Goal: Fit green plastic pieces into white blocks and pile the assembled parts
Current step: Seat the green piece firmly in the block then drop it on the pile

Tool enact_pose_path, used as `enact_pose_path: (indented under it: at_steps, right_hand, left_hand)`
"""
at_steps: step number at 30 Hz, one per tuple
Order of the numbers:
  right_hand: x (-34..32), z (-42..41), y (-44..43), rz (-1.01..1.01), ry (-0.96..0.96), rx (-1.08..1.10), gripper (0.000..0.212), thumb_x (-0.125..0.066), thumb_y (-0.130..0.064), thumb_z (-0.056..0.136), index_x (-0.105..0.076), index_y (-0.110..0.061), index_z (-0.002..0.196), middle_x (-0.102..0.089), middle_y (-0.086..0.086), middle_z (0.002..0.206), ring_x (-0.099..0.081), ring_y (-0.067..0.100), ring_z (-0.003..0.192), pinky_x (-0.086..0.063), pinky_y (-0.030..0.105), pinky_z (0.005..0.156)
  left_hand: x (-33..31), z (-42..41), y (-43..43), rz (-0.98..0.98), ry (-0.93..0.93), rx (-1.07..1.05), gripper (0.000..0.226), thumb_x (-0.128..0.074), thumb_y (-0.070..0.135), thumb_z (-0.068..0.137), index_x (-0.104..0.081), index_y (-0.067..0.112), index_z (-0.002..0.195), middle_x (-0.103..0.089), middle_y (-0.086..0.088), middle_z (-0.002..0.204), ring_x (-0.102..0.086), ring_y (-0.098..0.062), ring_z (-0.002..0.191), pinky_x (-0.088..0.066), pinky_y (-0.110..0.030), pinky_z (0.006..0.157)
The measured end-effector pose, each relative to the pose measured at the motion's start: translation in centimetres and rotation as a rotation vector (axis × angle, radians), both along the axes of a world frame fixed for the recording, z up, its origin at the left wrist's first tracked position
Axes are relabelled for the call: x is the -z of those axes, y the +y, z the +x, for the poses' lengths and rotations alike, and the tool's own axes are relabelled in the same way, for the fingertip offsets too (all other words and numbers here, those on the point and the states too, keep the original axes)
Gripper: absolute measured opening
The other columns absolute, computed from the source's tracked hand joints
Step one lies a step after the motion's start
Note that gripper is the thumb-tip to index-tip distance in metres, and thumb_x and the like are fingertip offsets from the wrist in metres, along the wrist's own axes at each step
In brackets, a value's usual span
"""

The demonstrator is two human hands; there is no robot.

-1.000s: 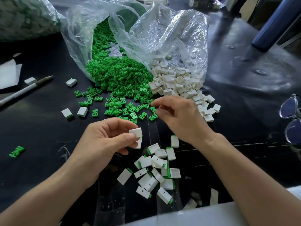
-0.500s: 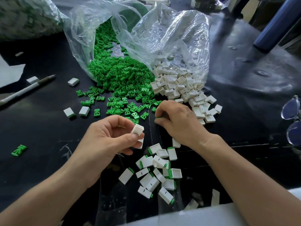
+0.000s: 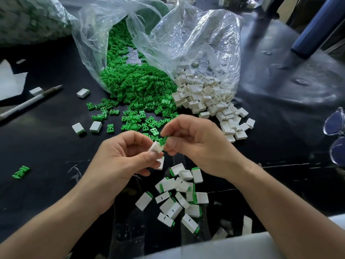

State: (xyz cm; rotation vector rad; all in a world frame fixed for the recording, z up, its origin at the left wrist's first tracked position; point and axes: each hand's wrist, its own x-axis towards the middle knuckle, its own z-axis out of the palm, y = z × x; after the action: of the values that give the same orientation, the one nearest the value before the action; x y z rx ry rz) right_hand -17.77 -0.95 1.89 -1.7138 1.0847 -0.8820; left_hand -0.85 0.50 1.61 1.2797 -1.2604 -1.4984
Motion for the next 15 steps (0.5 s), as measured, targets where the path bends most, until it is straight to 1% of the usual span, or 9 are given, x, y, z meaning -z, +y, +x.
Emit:
enact_pose_path:
  at_steps: [5,7,9,11,13,15]
  right_hand:
    - [0.06,0.0,0.11,-0.016,0.05,0.0,0.029,-0.062,-0.002,0.084,-0.056,-0.03,0.081,-0.066,0.003,0.074,-0.065,0.018,0.07,-0.056,0.035,0.073]
    - [0.06,0.1,0.16,-0.012,0.071,-0.012,0.027,-0.062,-0.002,0.084,-0.056,-0.028,0.08,-0.065,0.005,0.073,-0.064,0.016,0.069,-0.055,0.035,0.072]
    - [0.09,0.02,0.19,-0.004,0.081,-0.031,0.024,-0.062,-0.001,0.084,-0.057,-0.024,0.082,-0.063,0.003,0.071,-0.062,0.015,0.068,-0.055,0.035,0.07]
    - [0.11,-0.03,0.19,0.005,0.081,-0.043,0.02,-0.062,-0.001,0.084,-0.057,-0.021,0.085,-0.063,0.001,0.071,-0.062,0.014,0.068,-0.054,0.033,0.069]
    - [0.23,-0.01,0.17,0.025,0.09,-0.032,0.019,-0.061,-0.003,0.085,-0.056,-0.022,0.087,-0.063,-0.002,0.071,-0.064,0.015,0.069,-0.055,0.03,0.07]
    - [0.33,0.08,0.23,0.074,0.107,-0.029,0.011,-0.059,-0.007,0.087,-0.059,-0.018,0.086,-0.064,-0.003,0.069,-0.064,0.014,0.067,-0.054,0.023,0.066]
  left_hand:
    - [0.06,0.01,0.05,-0.003,0.001,0.002,0.022,-0.068,0.017,0.057,-0.063,0.008,0.076,-0.072,-0.011,0.072,-0.069,-0.017,0.06,-0.051,-0.018,0.05]
    - [0.11,0.01,0.03,-0.009,-0.002,0.0,0.021,-0.069,0.018,0.056,-0.064,0.009,0.074,-0.072,-0.012,0.072,-0.069,-0.017,0.06,-0.051,-0.018,0.05]
    - [0.14,-0.01,0.08,-0.027,-0.015,0.0,0.022,-0.07,0.02,0.055,-0.064,0.01,0.073,-0.072,-0.013,0.071,-0.069,-0.017,0.06,-0.051,-0.018,0.05]
    - [0.08,-0.02,0.15,-0.061,-0.041,0.004,0.025,-0.07,0.025,0.055,-0.065,0.009,0.074,-0.071,-0.014,0.071,-0.068,-0.017,0.06,-0.052,-0.018,0.051]
    - [0.01,0.03,0.16,-0.092,-0.062,0.002,0.028,-0.071,0.03,0.053,-0.066,0.011,0.072,-0.071,-0.014,0.07,-0.068,-0.017,0.061,-0.052,-0.019,0.051]
    - [0.0,0.15,0.13,-0.106,-0.064,-0.009,0.03,-0.071,0.034,0.05,-0.067,0.012,0.071,-0.07,-0.014,0.069,-0.068,-0.017,0.06,-0.052,-0.018,0.051]
